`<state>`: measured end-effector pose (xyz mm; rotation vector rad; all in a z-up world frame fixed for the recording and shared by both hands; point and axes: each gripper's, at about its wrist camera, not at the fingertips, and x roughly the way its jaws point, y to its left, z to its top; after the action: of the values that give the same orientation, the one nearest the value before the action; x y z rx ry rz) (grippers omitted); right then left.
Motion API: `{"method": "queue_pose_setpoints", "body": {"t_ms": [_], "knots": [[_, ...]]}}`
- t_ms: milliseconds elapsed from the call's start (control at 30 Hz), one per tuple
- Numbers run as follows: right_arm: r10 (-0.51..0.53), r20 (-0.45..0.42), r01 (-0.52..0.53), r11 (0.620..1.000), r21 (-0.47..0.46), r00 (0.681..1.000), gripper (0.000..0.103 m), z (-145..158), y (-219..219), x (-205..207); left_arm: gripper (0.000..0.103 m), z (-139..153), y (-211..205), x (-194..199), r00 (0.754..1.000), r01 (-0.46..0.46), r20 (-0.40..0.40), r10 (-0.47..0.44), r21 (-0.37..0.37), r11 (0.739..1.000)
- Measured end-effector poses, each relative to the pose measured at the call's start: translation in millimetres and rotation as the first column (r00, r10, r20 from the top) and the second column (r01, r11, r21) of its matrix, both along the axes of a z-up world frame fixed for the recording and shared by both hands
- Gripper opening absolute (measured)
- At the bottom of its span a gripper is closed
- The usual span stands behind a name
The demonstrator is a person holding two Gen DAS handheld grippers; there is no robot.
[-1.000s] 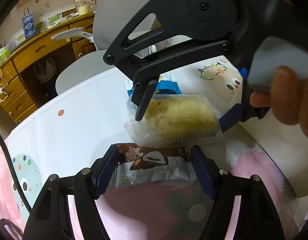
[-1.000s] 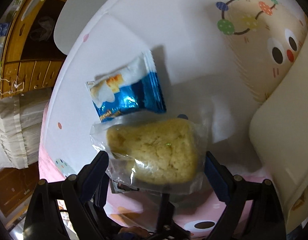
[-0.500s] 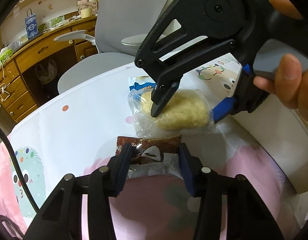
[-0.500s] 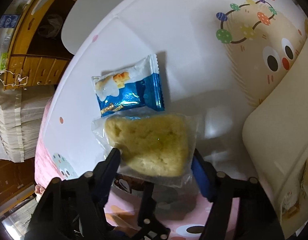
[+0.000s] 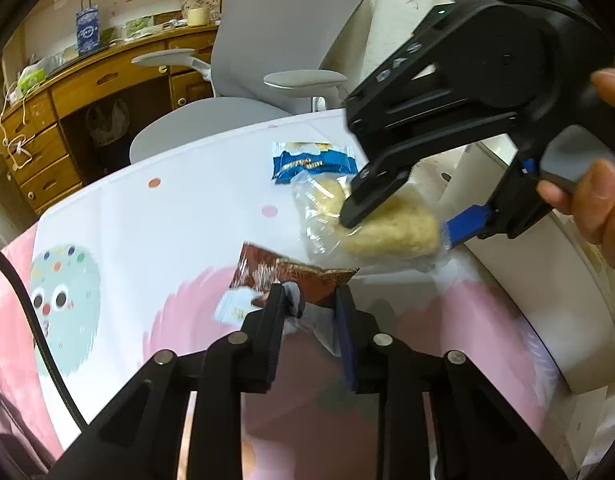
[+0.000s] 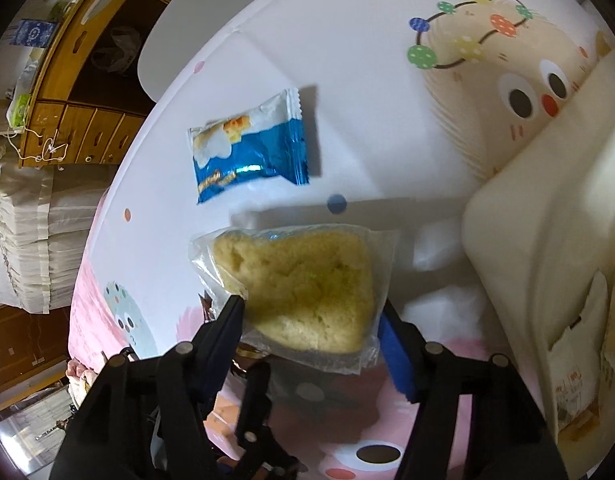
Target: Organize snacks
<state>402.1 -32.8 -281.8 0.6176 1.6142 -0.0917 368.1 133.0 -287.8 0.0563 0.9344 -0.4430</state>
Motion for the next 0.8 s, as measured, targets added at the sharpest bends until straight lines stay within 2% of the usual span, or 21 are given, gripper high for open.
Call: {"method": "queue_pose_setpoints", "body": {"t_ms": [100, 333, 667, 800], "knots": [[0.006, 0.015, -0.006, 1.0, -0.006, 1.0, 0.064, 7, 0, -12, 0.014, 0, 5, -7, 1.0, -0.021, -0.024, 0.021, -0.017, 1.0], [0.019, 0.069, -0.018, 1.0, -0.018, 0.997, 0.064, 31, -5, -41, 0.01, 4, 18, -19, 0.995, -0.082, -0.049, 0.081, -0.021, 0.996], [0.023, 0.126, -0.017, 0.999, -0.043, 0.992, 0.064, 62, -1, -86, 0.005, 25, 46, -49, 0.986, -0.156, -0.07, 0.15, -0.087, 0.984], [0.03, 0.141, -0.023, 0.998, -0.051, 0.99, 0.064, 73, 3, -109, 0.005, 27, 54, -59, 0.972, -0.202, -0.144, 0.188, -0.091, 0.975]]}}
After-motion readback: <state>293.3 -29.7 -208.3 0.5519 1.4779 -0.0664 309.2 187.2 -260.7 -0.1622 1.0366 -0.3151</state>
